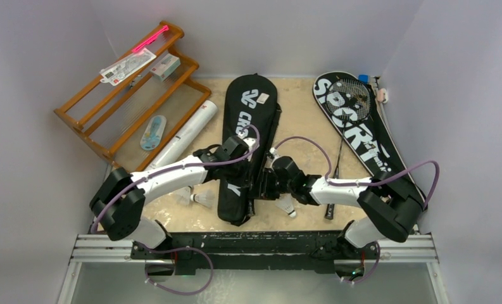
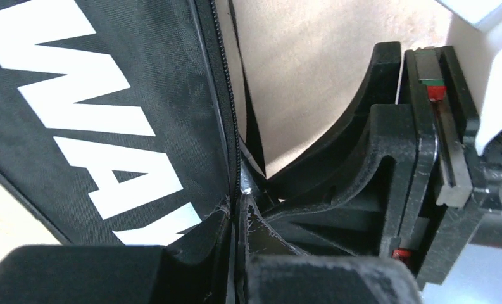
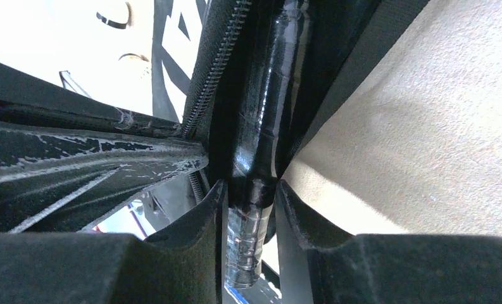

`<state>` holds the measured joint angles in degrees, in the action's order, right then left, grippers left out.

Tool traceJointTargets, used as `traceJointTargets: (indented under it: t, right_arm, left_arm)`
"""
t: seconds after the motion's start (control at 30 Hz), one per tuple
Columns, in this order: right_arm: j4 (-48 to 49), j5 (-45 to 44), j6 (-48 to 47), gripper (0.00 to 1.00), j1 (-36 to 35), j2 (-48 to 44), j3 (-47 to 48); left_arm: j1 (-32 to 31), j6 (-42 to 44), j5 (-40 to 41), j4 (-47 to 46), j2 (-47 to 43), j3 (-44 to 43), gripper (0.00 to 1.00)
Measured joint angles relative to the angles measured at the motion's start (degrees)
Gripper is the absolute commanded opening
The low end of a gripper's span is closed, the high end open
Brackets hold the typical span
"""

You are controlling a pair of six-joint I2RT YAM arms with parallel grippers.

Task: Pack up the badminton gear
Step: Place the racket in the racket bag.

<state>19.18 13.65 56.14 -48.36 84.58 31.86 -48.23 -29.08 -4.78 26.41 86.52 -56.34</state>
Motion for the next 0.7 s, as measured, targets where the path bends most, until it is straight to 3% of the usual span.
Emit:
traceJointTargets:
  t: [0.23,0.7]
  right_arm:
    - [2.2,1.1,0.7,0.07,0.0,0.0,-0.5]
    - [10.8,2.6,2.6,0.11,0.0,-0.2,-5.6]
  left_arm:
    - [4.6,-2.1,-10.2,-7.4,-4.5,5.9,0.0]
    - [6.6,-5.9,-23.5,-16.7,-5.3,6.5,0.0]
